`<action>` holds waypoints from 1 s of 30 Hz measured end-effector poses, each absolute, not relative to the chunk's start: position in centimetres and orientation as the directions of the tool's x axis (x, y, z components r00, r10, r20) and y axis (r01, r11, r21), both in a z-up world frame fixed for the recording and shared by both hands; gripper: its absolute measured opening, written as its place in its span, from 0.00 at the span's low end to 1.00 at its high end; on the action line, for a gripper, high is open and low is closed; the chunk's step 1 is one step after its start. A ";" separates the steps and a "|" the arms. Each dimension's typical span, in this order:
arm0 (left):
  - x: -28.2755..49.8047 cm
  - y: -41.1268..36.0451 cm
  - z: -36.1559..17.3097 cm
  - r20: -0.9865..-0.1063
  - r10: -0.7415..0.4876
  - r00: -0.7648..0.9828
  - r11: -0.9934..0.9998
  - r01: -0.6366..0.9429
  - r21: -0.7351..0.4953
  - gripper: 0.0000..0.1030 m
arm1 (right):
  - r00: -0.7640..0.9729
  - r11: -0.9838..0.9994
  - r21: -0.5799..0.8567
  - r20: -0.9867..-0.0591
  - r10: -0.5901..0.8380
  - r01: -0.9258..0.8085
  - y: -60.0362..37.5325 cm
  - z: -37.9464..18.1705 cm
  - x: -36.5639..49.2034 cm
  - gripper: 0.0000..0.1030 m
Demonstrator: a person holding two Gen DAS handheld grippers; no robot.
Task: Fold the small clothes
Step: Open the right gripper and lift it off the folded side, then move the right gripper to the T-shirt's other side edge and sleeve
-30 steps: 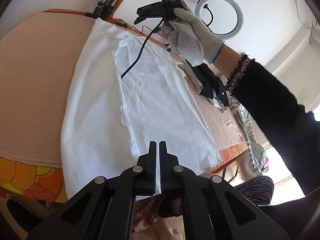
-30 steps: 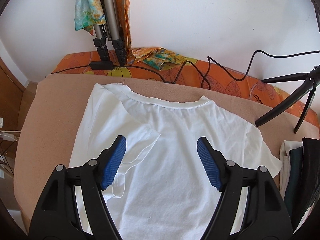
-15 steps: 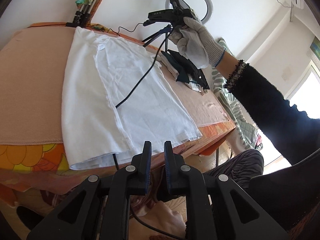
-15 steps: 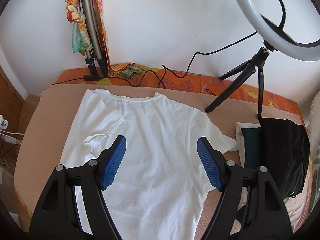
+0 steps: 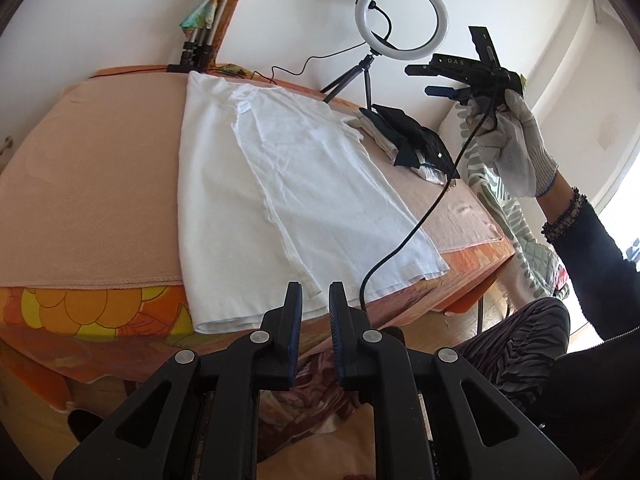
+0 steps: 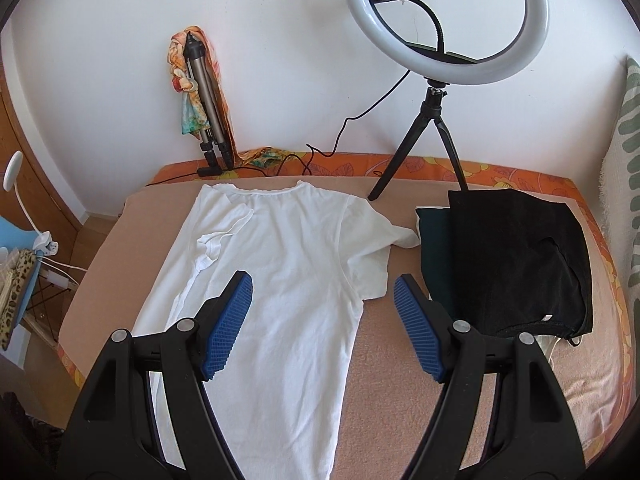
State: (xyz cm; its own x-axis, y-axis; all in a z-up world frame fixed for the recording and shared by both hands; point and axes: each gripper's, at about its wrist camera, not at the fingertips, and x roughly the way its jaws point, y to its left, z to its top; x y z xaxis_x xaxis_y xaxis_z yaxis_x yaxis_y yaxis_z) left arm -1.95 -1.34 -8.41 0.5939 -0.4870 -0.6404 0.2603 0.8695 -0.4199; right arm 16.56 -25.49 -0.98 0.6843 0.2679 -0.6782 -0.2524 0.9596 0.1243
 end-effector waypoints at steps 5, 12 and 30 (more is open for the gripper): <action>-0.9 -4.6 -7.5 -0.624 -0.487 0.611 0.871 0.294 -0.393 0.18 | 0.708 0.954 0.087 -0.652 0.273 -0.288 -29.3 0.0 14.6 0.74; 0.8 -11.2 -7.4 -0.648 -0.516 0.561 0.855 0.390 -0.343 0.18 | 0.741 0.968 0.047 -0.635 0.219 -0.246 -35.8 2.7 15.0 0.74; 2.9 -25.9 -11.3 -0.730 -0.500 0.465 0.777 0.614 -0.142 0.41 | 0.718 0.966 0.032 -0.663 0.212 -0.255 -41.2 -0.2 21.0 0.74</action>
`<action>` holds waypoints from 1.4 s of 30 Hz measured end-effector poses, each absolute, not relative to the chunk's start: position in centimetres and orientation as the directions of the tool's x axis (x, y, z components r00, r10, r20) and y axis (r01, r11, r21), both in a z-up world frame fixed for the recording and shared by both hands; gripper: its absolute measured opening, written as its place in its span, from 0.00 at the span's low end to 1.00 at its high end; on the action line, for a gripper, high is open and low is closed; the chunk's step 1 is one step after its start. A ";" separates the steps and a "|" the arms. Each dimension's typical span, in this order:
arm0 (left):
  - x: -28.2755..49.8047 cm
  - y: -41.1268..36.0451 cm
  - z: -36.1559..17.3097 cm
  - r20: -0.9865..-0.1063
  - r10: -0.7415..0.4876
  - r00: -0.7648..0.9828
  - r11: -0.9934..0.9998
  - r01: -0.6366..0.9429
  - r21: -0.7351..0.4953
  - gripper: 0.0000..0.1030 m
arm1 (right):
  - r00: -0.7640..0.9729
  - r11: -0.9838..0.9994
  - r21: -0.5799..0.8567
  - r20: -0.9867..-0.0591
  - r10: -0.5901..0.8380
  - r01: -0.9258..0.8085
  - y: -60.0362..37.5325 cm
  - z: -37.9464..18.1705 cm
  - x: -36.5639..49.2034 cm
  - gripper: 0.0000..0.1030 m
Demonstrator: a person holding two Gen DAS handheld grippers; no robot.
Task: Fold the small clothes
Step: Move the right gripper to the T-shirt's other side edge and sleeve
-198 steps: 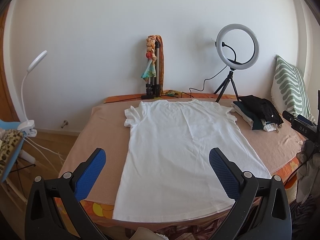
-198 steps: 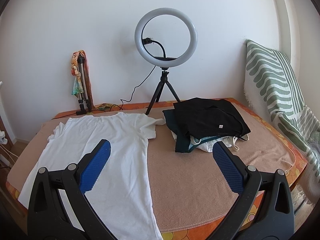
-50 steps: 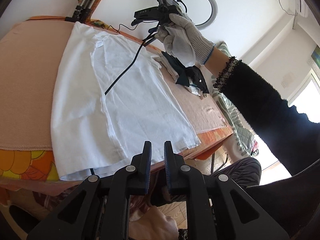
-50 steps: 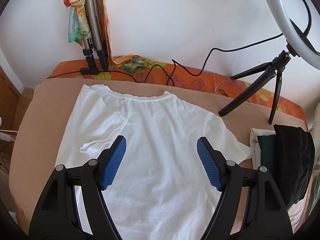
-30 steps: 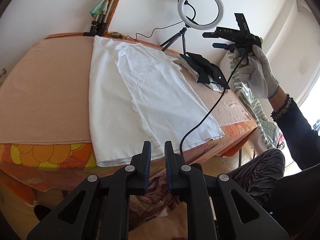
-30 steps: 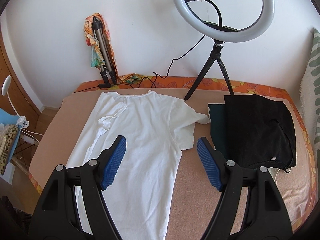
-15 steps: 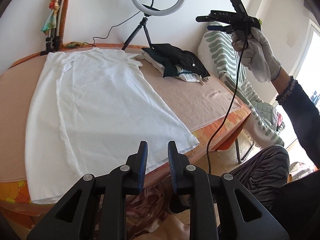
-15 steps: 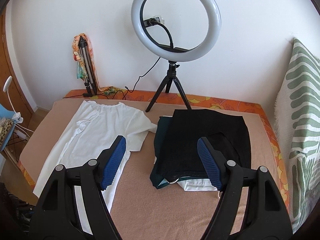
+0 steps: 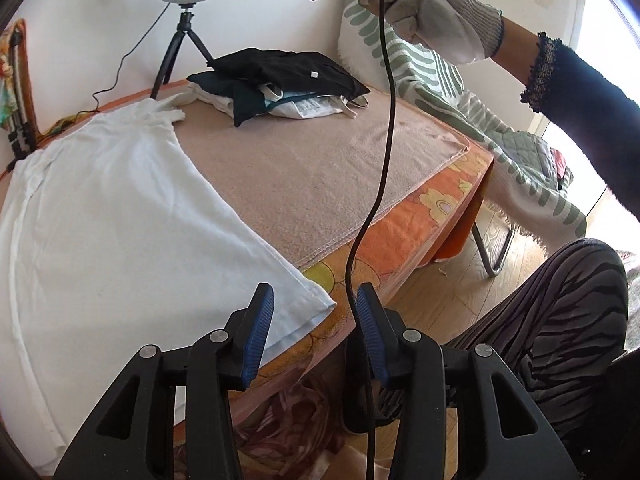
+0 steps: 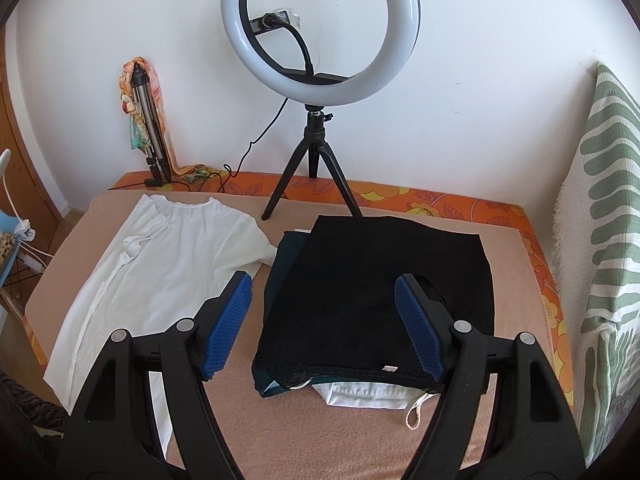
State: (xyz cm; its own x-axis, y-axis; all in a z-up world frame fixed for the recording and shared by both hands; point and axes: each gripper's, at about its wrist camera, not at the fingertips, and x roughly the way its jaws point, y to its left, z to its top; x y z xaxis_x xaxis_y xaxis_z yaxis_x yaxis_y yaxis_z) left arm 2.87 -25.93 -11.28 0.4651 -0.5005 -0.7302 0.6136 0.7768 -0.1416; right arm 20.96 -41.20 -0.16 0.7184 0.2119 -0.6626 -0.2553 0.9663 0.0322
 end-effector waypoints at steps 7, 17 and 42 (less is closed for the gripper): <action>3.8 -27.5 -13.1 -0.771 -0.435 0.466 0.786 0.614 -0.072 0.40 | 0.725 0.974 0.007 -0.666 0.174 -0.227 -42.7 -0.5 22.1 0.65; 4.5 -27.2 -13.4 -0.753 -0.442 0.488 0.790 0.610 -0.069 0.06 | 0.676 0.943 0.156 -0.664 0.320 -0.294 -40.5 -2.0 24.3 0.65; 5.5 -20.7 -11.8 -0.627 -0.559 0.542 0.826 0.436 -0.358 0.04 | 0.375 0.925 0.350 -0.845 0.380 -0.149 -28.8 -15.4 35.5 0.45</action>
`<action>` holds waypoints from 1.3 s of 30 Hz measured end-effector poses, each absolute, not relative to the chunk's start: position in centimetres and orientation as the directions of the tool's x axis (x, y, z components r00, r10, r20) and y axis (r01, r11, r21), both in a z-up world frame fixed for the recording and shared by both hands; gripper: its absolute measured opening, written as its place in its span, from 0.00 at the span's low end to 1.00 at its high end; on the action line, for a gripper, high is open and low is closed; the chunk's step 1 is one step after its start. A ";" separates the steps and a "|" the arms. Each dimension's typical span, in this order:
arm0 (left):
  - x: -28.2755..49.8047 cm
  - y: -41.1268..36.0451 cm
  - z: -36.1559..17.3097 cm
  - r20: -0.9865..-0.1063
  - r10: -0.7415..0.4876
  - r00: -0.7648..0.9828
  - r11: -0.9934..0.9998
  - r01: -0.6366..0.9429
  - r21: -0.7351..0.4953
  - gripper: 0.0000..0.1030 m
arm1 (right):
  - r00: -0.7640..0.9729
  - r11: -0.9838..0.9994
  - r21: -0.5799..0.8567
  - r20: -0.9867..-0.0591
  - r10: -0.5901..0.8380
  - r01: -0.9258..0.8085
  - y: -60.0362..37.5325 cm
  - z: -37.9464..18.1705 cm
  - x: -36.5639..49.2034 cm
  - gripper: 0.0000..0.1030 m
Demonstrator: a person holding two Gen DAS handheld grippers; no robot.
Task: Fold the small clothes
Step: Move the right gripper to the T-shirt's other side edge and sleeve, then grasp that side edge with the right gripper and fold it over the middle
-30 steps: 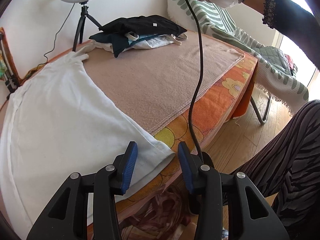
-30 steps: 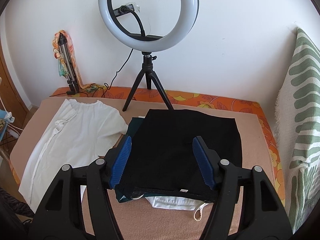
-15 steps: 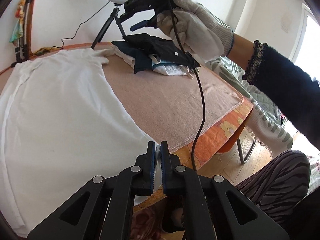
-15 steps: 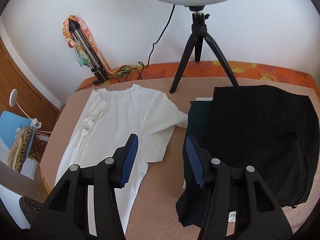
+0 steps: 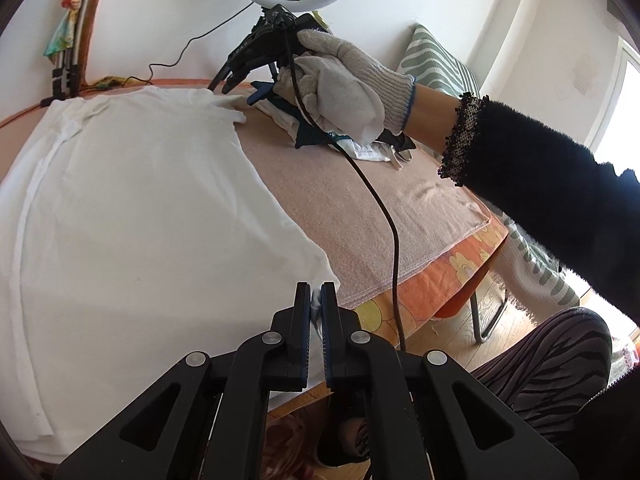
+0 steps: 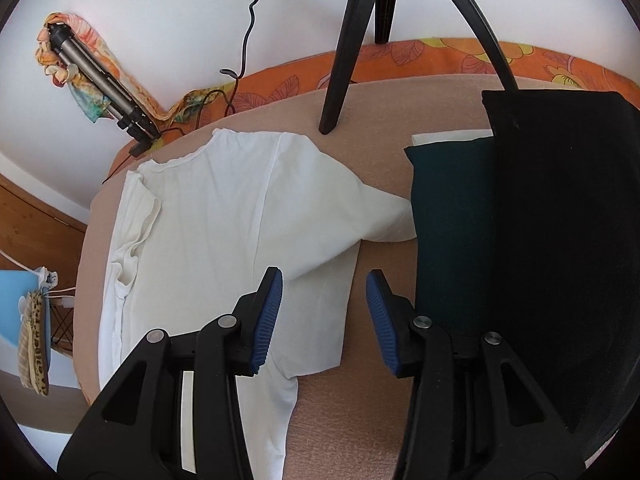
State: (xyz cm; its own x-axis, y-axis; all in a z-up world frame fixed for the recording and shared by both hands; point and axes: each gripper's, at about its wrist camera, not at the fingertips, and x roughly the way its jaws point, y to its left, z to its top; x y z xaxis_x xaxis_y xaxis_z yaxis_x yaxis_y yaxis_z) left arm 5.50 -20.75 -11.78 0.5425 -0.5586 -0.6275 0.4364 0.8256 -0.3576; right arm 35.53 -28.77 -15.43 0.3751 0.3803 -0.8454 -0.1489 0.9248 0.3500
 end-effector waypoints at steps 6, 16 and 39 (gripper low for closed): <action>5.3 -20.5 -11.8 -0.616 -0.574 0.540 0.816 0.442 -0.373 0.04 | 0.452 0.955 0.210 -0.845 0.286 -0.211 -27.3 -12.2 37.1 0.45; 5.6 -19.8 -11.9 -0.608 -0.590 0.531 0.805 0.438 -0.400 0.04 | 0.380 0.972 0.053 -0.915 0.139 -0.228 -25.7 -15.0 41.1 0.70; 5.2 -16.7 -11.8 -0.561 -0.597 0.573 0.800 0.378 -0.466 0.03 | 0.298 0.986 0.087 -0.946 0.127 -0.145 -22.2 -13.9 41.4 0.08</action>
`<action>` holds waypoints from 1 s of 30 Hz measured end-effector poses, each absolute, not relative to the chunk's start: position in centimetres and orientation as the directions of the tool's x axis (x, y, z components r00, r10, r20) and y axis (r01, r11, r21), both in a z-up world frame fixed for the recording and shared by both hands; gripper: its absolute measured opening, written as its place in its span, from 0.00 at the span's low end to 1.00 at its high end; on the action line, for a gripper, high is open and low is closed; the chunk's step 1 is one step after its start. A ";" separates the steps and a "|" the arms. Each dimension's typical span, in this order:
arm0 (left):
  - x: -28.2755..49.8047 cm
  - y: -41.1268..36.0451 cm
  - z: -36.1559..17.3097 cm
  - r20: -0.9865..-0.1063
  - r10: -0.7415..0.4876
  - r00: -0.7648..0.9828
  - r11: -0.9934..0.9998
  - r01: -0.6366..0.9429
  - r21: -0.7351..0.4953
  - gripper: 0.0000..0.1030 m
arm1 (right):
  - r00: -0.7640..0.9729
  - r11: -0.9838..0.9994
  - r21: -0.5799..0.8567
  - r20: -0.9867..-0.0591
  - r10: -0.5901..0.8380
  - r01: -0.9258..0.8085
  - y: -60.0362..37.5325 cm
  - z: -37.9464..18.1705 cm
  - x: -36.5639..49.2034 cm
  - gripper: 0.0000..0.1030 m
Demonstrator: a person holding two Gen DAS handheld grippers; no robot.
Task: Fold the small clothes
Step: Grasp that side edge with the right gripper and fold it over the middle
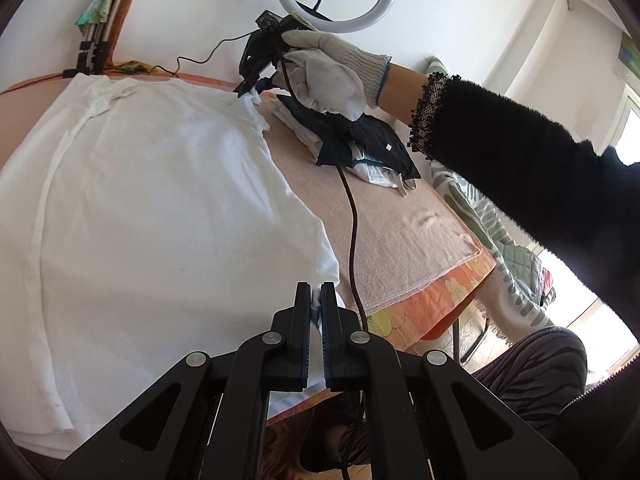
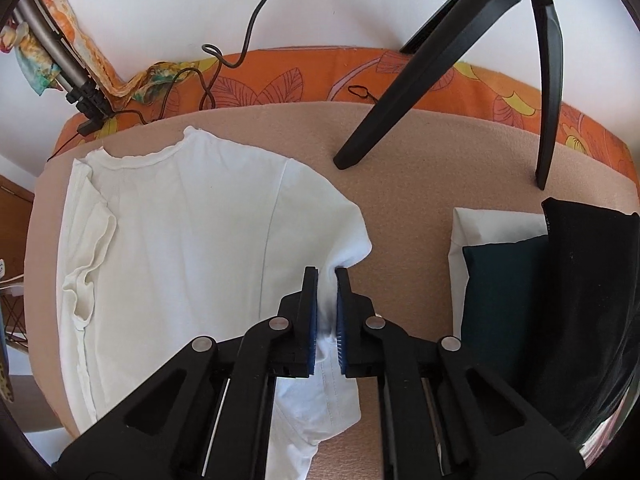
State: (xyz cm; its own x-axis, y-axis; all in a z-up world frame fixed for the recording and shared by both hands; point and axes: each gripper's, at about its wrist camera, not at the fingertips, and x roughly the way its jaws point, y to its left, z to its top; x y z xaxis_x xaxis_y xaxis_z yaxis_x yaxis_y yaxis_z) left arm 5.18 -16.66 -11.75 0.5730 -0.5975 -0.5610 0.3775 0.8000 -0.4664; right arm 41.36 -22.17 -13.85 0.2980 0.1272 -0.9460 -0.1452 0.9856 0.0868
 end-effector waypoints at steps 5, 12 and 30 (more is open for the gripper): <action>4.4 -13.9 -11.5 -0.548 -0.573 0.610 0.812 0.332 -0.479 0.03 | 0.326 0.983 0.028 -0.941 0.086 -0.180 -18.4 -11.3 40.7 0.08; 3.0 -10.2 -11.8 -0.538 -0.532 0.654 0.826 0.260 -0.501 0.03 | 0.351 0.968 -0.022 -0.934 0.070 -0.251 -11.4 -9.8 40.9 0.08; 1.9 -6.9 -13.7 -0.555 -0.497 0.667 0.830 0.180 -0.527 0.03 | 0.317 0.922 0.105 -0.919 0.233 -0.373 -4.6 -10.1 39.7 0.48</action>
State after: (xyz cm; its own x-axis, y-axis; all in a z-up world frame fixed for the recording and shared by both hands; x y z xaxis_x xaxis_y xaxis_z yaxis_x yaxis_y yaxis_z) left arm 1.88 -6.87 -13.66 0.6672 -0.4971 -0.5548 0.1802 0.8304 -0.5273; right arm 39.68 -4.56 -10.11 0.3168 0.2328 -0.9195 -0.3730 0.9219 0.1049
